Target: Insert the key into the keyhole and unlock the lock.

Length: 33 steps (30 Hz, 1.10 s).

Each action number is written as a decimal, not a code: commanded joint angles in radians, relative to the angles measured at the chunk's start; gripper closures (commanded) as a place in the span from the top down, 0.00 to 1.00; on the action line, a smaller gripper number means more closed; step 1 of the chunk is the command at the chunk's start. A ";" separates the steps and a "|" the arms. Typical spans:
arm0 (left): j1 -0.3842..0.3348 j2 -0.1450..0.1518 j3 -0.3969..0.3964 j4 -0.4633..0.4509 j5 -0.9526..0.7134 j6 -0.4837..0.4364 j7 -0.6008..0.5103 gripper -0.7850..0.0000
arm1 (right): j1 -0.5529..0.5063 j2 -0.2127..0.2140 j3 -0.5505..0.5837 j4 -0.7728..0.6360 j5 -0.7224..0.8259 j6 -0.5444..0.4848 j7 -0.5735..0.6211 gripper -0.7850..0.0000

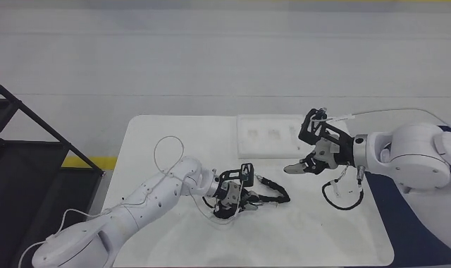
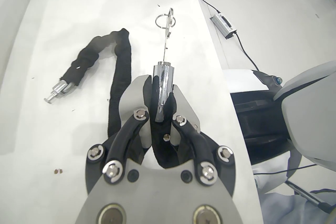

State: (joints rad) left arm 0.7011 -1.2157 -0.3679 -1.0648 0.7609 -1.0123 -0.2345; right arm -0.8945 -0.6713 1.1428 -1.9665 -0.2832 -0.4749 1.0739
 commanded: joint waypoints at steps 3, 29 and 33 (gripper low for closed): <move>-0.027 -0.005 0.039 0.016 -0.041 0.000 0.018 1.00 | 0.000 -0.005 -0.013 0.024 0.011 -0.008 -0.018 1.00; -0.424 0.192 -0.007 -0.003 -0.055 0.000 0.371 1.00 | 0.359 -0.126 -0.250 0.530 0.092 -0.489 -0.218 1.00; -0.498 0.217 0.004 -0.011 -0.141 0.000 0.331 1.00 | 0.422 -0.129 -0.275 0.582 0.104 -0.512 -0.240 1.00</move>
State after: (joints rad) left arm 0.2234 -1.0058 -0.3666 -1.0751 0.6442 -1.0123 0.1075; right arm -0.4899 -0.8009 0.8739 -1.4006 -0.1794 -0.9819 0.8394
